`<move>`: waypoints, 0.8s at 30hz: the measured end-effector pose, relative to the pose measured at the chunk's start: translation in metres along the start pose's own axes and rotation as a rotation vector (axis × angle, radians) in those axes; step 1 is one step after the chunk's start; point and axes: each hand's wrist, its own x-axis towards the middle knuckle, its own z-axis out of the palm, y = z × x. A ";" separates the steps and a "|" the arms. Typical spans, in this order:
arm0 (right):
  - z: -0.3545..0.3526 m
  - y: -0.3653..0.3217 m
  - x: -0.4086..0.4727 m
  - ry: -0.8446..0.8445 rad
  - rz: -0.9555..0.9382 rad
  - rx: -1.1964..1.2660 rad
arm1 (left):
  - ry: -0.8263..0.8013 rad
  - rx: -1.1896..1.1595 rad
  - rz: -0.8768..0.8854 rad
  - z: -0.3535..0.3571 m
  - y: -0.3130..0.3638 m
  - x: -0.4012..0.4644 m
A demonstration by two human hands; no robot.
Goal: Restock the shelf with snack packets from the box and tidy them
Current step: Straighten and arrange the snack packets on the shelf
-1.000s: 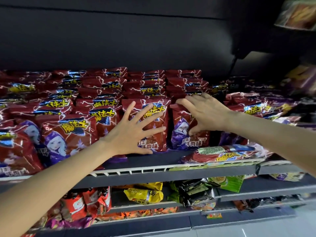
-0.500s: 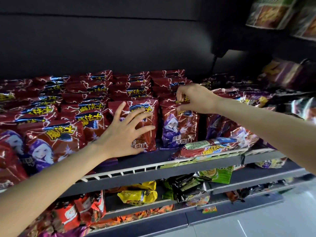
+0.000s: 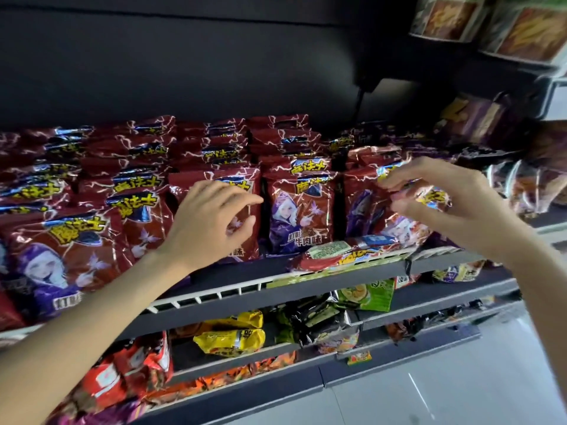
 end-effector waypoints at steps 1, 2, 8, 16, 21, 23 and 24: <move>0.003 0.004 -0.012 0.073 0.004 -0.062 | 0.043 -0.072 -0.029 -0.003 0.007 0.004; 0.007 0.007 -0.022 0.150 0.021 -0.105 | 0.096 -0.159 -0.057 -0.008 0.015 0.009; 0.067 0.019 -0.070 0.405 -0.021 -0.357 | -0.225 -0.391 0.161 -0.015 0.088 0.011; 0.097 0.026 -0.078 0.293 0.104 -0.061 | -0.035 -0.351 0.134 0.006 0.082 0.030; 0.105 0.026 -0.044 0.273 0.150 -0.010 | -0.062 -0.469 -0.094 0.009 0.071 0.048; 0.110 0.025 -0.034 0.295 0.166 -0.029 | -0.073 -0.451 -0.152 0.013 0.065 0.052; 0.112 0.023 -0.030 0.305 0.181 -0.031 | -0.082 -0.435 -0.172 0.014 0.063 0.054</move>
